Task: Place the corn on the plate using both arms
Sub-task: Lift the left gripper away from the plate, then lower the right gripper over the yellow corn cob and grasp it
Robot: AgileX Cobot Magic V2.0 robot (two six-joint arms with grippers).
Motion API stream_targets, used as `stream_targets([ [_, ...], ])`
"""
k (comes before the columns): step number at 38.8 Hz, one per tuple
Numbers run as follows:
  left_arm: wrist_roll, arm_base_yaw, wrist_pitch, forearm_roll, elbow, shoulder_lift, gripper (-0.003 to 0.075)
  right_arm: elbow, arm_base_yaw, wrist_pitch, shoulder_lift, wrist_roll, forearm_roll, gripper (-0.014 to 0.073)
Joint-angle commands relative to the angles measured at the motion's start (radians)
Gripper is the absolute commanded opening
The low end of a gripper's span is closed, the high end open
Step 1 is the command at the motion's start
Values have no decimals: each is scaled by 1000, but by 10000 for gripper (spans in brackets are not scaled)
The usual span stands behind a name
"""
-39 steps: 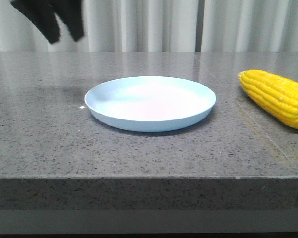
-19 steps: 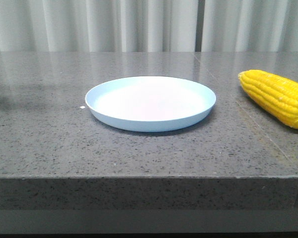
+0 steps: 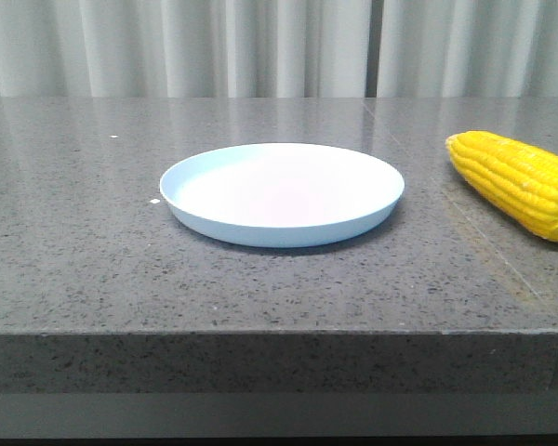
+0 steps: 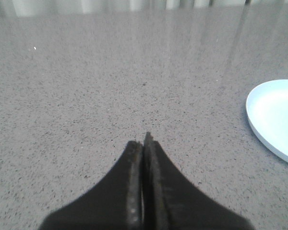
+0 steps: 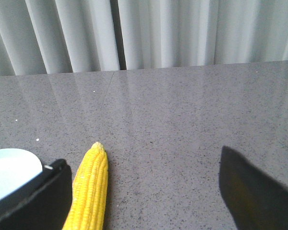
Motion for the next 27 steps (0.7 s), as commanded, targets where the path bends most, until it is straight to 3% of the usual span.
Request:
stream_targets([
  [1, -12, 3, -86, 3, 45, -135, -20, -36, -6, -74, 17, -6, 2, 645],
  [7, -12, 3, -84, 3, 131, -349, -20, -36, -6, -74, 17, -6, 2, 645],
  [14, -12, 3, -92, 3, 138, -404, -20, -37, -6, -90, 72, -6, 22, 645],
  [22, -12, 3, -92, 3, 138, -404, -20, -148, -4, -55, 462, -6, 46, 645],
  [27, -12, 3, -92, 3, 138, -404, -20, -302, 55, 81, 700, -6, 105, 645],
])
